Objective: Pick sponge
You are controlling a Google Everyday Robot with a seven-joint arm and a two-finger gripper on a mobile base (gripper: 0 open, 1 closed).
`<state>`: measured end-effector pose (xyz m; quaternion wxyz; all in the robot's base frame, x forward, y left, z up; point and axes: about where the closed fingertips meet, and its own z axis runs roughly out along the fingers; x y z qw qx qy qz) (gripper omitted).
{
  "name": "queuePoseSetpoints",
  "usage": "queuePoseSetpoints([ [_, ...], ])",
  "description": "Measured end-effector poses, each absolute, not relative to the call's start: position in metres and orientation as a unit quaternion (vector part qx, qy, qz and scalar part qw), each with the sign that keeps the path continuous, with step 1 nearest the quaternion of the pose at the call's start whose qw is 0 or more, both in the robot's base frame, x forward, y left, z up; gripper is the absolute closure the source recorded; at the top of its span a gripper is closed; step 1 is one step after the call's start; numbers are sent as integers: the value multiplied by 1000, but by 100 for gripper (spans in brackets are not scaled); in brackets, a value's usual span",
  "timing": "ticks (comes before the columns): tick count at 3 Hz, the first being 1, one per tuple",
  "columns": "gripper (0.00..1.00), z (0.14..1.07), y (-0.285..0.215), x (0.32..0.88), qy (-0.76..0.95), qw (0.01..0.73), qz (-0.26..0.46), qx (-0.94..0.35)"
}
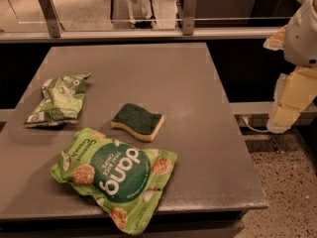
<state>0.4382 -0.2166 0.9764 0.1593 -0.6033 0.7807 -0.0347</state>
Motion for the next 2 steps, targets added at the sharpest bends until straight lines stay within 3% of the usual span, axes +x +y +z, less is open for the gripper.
queuePoseSetpoints([
  [1, 0, 976, -217, 438, 781, 159, -35, -603],
  [2, 0, 977, -167, 461, 748, 163, -26, -643],
])
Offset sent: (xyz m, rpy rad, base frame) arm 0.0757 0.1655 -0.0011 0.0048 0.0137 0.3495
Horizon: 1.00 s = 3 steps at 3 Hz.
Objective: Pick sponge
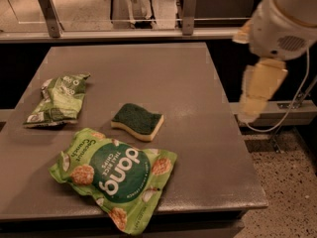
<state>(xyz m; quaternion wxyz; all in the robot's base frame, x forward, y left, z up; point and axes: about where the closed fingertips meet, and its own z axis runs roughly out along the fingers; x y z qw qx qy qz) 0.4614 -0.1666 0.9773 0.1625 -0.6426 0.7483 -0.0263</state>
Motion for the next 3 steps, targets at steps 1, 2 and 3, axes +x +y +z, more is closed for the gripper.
queuePoseSetpoints([
  [1, 0, 976, -67, 488, 687, 169, -9, -707],
  [2, 0, 978, -46, 490, 671, 174, -7, -721],
  [3, 0, 978, -47, 490, 672, 174, -8, -720],
])
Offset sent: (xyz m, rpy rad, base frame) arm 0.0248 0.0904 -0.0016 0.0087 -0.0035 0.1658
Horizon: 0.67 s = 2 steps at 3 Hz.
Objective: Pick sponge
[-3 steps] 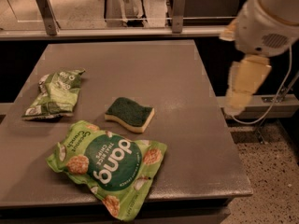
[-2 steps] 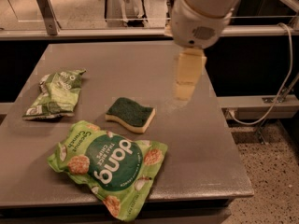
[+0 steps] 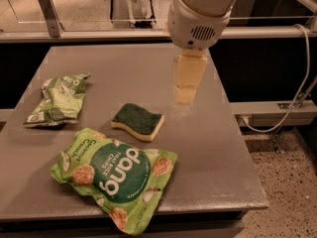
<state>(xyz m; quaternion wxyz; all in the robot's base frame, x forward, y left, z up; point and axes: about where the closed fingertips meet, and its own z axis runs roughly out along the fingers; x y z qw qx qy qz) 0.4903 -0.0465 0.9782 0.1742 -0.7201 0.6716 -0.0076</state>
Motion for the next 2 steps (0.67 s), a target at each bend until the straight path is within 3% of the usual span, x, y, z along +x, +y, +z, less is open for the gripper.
queuePoseSetpoints([
  [2, 0, 944, -38, 509, 675, 173, 29, -717],
])
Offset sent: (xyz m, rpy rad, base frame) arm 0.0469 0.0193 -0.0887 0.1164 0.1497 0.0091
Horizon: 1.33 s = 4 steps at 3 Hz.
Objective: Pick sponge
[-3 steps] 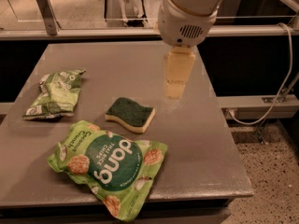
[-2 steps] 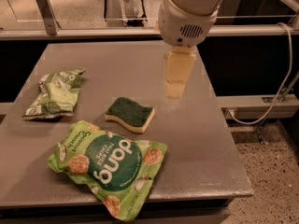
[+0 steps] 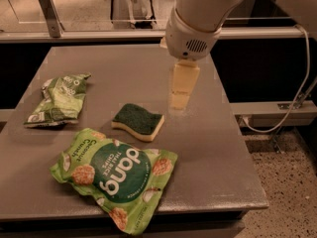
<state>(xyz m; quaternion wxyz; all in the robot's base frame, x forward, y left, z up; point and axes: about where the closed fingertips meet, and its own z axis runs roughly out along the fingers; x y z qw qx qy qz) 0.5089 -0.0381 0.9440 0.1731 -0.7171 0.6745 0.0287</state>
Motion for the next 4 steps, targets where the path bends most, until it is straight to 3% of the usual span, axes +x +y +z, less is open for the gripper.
queuePoseSetpoints([
  [2, 0, 876, 17, 531, 671, 159, 66, -721],
  [4, 0, 830, 28, 528, 699, 142, 58, -698],
])
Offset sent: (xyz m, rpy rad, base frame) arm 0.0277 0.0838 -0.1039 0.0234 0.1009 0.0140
